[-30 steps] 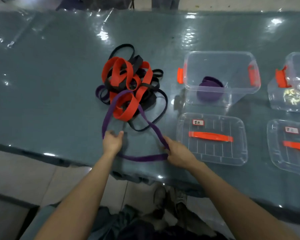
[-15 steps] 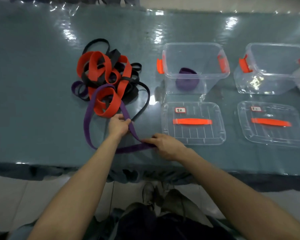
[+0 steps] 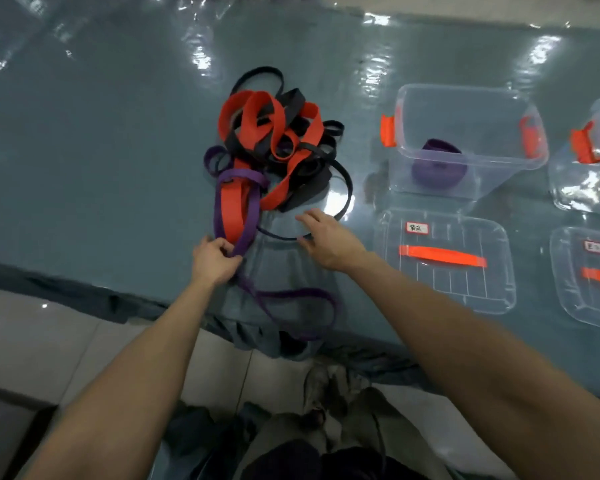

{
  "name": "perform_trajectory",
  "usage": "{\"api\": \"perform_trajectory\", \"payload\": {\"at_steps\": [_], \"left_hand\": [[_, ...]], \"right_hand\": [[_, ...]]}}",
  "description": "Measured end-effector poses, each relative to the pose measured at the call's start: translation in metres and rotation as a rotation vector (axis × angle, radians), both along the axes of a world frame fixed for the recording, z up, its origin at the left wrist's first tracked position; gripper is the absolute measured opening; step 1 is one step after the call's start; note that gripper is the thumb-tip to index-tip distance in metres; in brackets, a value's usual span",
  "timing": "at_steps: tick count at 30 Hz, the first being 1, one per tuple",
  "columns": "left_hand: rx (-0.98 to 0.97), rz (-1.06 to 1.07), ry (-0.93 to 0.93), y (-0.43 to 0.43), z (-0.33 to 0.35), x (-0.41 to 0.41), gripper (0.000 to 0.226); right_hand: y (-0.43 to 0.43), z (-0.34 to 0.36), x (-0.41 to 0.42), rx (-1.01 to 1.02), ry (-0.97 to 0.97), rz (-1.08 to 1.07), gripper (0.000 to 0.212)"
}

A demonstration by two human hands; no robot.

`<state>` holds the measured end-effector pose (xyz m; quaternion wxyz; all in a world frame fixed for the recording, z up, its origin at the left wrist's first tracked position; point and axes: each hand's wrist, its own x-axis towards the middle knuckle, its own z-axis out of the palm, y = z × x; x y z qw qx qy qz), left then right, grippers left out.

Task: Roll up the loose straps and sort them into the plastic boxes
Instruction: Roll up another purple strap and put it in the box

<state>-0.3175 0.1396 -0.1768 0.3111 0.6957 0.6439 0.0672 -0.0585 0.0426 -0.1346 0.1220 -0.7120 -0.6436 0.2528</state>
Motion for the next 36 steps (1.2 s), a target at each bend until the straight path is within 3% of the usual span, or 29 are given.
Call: {"api": "perform_trajectory", "payload": {"at_steps": [4,6,8,11,15,18,20,22,25,27,29,36], "left_hand": [[-0.068,0.112,-0.146,0.005,0.002,0.012,0.017],[-0.061,0.05,-0.135,-0.001,0.004,0.011,0.021],[0.08,-0.062,-0.126,-0.008,0.012,0.005,0.023],[0.346,-0.202,-0.162,-0.016,0.033,-0.014,0.021],[0.497,-0.273,-0.138,-0.022,0.069,-0.039,0.024],[0.612,-0.225,-0.092,-0.027,0.09,-0.052,0.041],[0.669,-0.215,-0.089,-0.031,0.099,-0.061,0.051],[0.7,-0.18,-0.11,-0.033,0.104,-0.07,0.051],[0.729,-0.072,-0.116,-0.032,0.103,-0.08,0.04],[0.682,0.037,-0.139,-0.027,0.103,-0.081,0.029],[0.616,0.125,-0.18,-0.018,0.106,-0.078,0.022],[0.402,0.13,-0.372,0.042,0.156,-0.022,0.012]], "right_hand": [[0.034,-0.005,-0.009,0.041,0.003,0.001,0.065],[0.049,-0.004,-0.015,0.056,0.053,-0.032,0.062],[0.066,-0.001,-0.022,0.081,0.156,-0.13,0.063],[0.088,0.003,-0.026,0.117,0.2,-0.229,0.089],[0.109,0.012,-0.037,0.126,-0.003,-0.051,0.135],[0.123,0.016,-0.051,0.151,-0.057,0.081,0.144],[0.129,0.016,-0.061,0.121,0.004,0.109,0.148],[0.133,0.016,-0.07,0.105,0.097,0.067,0.135],[0.142,0.019,-0.069,0.191,0.021,0.052,0.054],[0.141,0.02,-0.058,0.224,-0.011,0.09,0.021],[0.132,0.021,-0.041,0.238,0.065,0.09,0.01],[0.128,0.096,0.029,0.347,0.128,-0.046,0.015]]}}
